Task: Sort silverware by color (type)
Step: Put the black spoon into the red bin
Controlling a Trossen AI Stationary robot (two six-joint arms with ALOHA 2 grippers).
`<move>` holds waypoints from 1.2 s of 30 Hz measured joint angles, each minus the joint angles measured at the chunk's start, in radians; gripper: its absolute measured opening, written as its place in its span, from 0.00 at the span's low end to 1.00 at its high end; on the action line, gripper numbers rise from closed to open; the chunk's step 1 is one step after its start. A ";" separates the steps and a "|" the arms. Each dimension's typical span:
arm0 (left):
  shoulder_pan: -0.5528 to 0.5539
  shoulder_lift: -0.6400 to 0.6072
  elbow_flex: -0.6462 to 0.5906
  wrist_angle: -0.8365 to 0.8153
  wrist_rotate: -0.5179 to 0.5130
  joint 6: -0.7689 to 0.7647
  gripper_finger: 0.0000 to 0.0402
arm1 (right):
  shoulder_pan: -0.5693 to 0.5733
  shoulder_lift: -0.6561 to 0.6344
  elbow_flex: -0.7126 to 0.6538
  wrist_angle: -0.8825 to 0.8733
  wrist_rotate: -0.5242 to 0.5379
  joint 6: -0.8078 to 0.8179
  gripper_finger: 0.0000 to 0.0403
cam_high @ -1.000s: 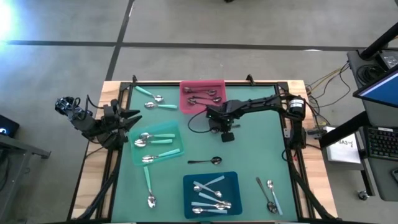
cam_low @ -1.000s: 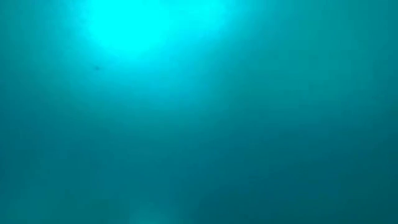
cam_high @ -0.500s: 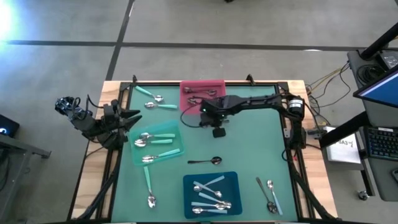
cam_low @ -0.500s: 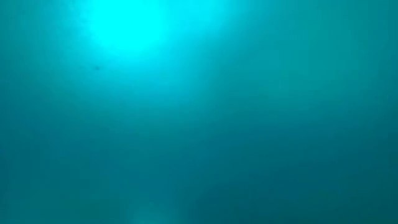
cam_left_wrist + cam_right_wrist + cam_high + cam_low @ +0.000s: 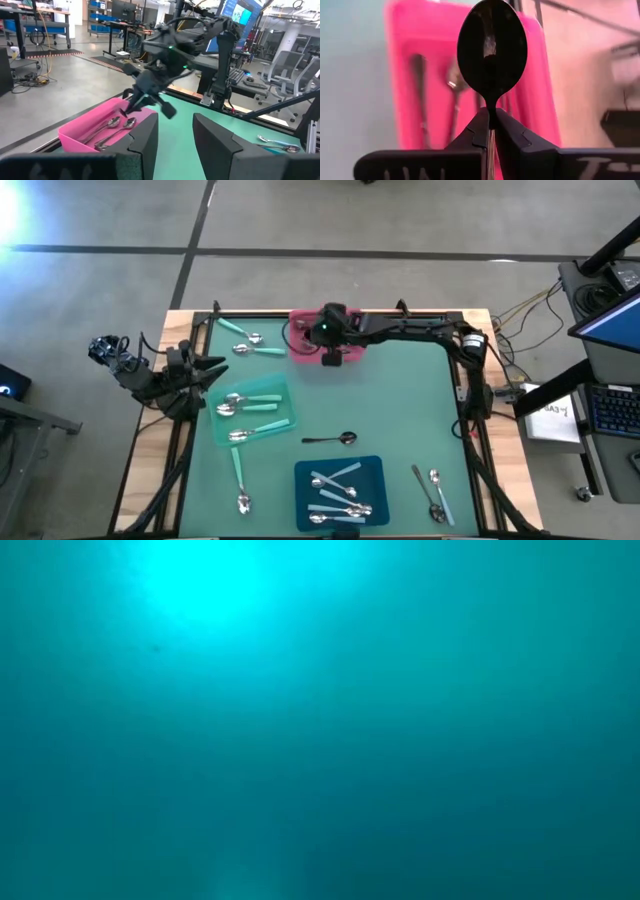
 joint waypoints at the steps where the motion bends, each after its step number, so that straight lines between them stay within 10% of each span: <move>1: 0.000 0.000 0.000 0.000 0.000 0.000 0.27 | -0.013 0.008 0.001 -0.001 0.003 0.005 0.02; 13: 0.000 0.000 0.000 -0.003 0.000 -0.003 0.27 | -0.049 0.017 0.009 -0.029 0.005 0.060 0.21; 20: 0.000 0.000 0.000 -0.004 0.000 -0.016 0.27 | -0.029 -0.019 0.069 -0.438 -0.109 0.334 0.24; 36: 0.000 0.000 0.000 -0.047 0.001 -0.028 0.27 | 0.319 -0.201 -0.207 -0.733 -0.222 0.963 0.23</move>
